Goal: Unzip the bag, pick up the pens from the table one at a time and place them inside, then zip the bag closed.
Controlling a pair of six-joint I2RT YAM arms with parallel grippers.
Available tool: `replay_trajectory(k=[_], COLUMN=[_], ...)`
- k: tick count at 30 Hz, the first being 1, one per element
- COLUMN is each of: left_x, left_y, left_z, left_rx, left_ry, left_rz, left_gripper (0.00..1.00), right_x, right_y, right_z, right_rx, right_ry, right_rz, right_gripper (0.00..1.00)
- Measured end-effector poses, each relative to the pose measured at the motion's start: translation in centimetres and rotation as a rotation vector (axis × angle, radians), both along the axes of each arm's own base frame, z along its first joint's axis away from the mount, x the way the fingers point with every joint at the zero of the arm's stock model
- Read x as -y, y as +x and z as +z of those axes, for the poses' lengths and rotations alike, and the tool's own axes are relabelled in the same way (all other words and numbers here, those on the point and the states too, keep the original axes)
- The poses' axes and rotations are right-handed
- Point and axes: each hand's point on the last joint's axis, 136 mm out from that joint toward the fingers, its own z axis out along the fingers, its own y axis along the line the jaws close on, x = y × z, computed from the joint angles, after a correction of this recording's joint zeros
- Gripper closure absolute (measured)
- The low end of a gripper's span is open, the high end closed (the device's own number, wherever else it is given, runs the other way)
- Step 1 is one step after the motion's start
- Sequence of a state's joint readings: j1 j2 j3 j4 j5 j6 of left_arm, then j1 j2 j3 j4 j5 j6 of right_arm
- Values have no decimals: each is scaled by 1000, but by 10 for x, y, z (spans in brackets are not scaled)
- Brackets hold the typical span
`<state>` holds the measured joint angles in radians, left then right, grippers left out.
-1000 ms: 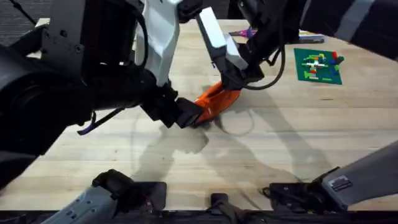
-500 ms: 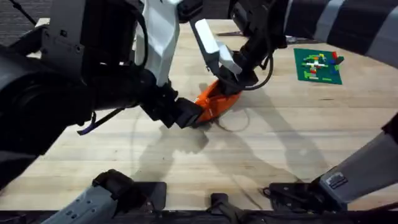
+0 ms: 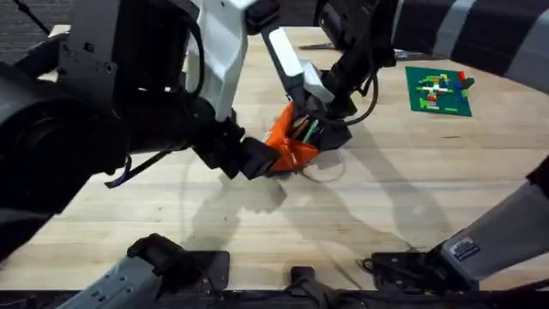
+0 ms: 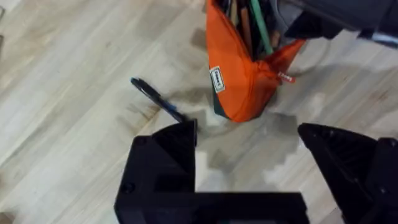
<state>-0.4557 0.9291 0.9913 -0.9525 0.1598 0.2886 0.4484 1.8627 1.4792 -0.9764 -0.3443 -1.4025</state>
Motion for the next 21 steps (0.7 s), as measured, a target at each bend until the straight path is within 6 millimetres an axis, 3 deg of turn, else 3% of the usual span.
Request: replay_trajectory(k=[15, 21], left_x=[-3, -3], left_y=[-5, -5], left_z=[-5, -5], left_rx=[-28, -28], left_ry=[14, 14], left_rz=[0, 0], left_gripper=[7, 7], right_x=[1, 5], right_y=[-3, -10], right_z=[2, 25], right_rx=[-7, 20], right_ry=[-4, 11], right_rz=[0, -14], right_gripper=[4, 4])
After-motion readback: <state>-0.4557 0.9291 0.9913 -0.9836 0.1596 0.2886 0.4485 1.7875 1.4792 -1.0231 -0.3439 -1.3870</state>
